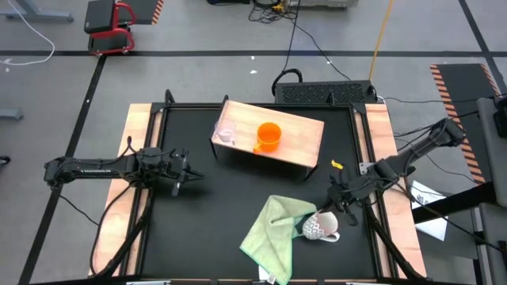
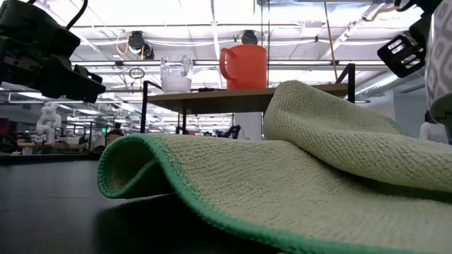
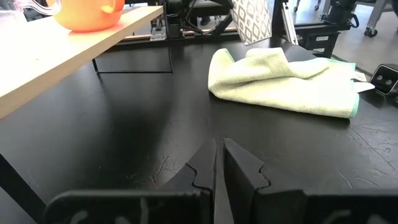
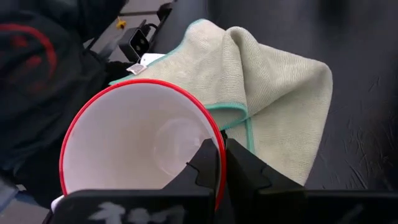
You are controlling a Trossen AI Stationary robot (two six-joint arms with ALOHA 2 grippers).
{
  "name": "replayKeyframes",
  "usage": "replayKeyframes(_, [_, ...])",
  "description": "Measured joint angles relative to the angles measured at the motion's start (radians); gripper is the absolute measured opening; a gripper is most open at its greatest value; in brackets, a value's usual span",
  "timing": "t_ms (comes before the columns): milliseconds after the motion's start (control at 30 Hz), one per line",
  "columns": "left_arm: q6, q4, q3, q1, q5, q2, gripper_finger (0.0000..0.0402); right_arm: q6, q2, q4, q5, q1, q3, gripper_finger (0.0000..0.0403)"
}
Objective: Stack small to large cups/mugs on shelf
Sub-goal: Put the patterned mug on the shelf
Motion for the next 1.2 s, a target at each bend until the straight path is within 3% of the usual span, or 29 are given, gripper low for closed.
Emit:
replayKeyframes(667, [-0.003, -0.002, 0.000, 0.000, 0.000, 0.000, 0.0031, 0.041, -0.128, 0.083, 0.117, 0.064, -0.151, 0.0006])
replayKeyframes(1200, [0.013, -0.008, 0.000, 0.000, 0.000, 0.000, 0.0031, -0.123, -0.144, 0.264, 0.217, 0.062, -0.168, 0.0006])
